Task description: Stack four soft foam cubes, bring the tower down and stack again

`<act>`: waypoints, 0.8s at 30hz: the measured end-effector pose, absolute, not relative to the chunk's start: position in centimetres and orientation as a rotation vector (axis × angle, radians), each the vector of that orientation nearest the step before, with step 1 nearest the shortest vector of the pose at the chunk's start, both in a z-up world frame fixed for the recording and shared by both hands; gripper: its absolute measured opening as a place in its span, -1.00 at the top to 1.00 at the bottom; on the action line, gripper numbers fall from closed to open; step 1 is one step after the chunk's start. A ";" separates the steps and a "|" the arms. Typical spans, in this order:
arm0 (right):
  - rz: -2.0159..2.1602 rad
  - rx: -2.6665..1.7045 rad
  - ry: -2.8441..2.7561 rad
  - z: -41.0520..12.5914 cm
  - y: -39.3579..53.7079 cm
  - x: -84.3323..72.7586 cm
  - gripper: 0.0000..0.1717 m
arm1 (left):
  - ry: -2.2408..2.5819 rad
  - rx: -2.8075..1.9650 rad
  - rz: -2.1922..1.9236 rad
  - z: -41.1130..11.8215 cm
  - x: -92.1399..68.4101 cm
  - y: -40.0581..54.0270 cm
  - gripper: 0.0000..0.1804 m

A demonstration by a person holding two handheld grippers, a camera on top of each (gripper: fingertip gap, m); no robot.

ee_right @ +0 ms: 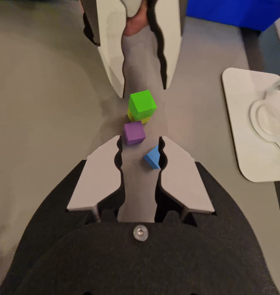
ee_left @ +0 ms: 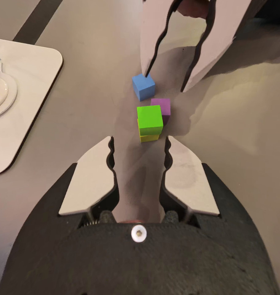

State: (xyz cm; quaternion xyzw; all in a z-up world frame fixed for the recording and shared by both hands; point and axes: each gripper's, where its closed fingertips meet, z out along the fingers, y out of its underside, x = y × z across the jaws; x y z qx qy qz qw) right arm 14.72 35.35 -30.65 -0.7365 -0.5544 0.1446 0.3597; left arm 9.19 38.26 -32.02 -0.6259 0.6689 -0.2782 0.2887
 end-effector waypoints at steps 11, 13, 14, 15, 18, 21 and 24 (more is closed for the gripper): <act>0.275 -1.968 -1.683 -34.2 35.6 13.3 0.67 | 1.814 -1.662 -0.746 -32.4 9.3 37.7 0.36; 0.273 -1.975 -1.686 -33.7 35.6 13.9 0.67 | 1.812 -1.662 -0.747 -32.3 9.2 37.7 0.36; 0.284 -1.975 -1.683 -33.1 35.6 14.1 0.67 | 1.811 -1.663 -0.747 -32.3 9.2 37.8 0.36; 0.301 -1.968 -1.668 -32.3 35.7 14.1 0.67 | 1.807 -1.660 -0.749 -32.2 9.3 37.8 0.36; 0.350 -1.931 -1.639 -29.6 36.0 13.6 0.67 | 1.801 -1.651 -0.750 -31.9 9.3 37.8 0.37; 0.314 -1.902 -1.653 -27.8 36.7 13.1 0.67 | 1.808 -1.647 -0.743 -32.0 9.4 37.7 0.37; 0.346 -1.881 -1.682 -27.2 37.0 11.8 0.67 | 1.817 -1.645 -0.738 -32.1 9.5 37.5 0.37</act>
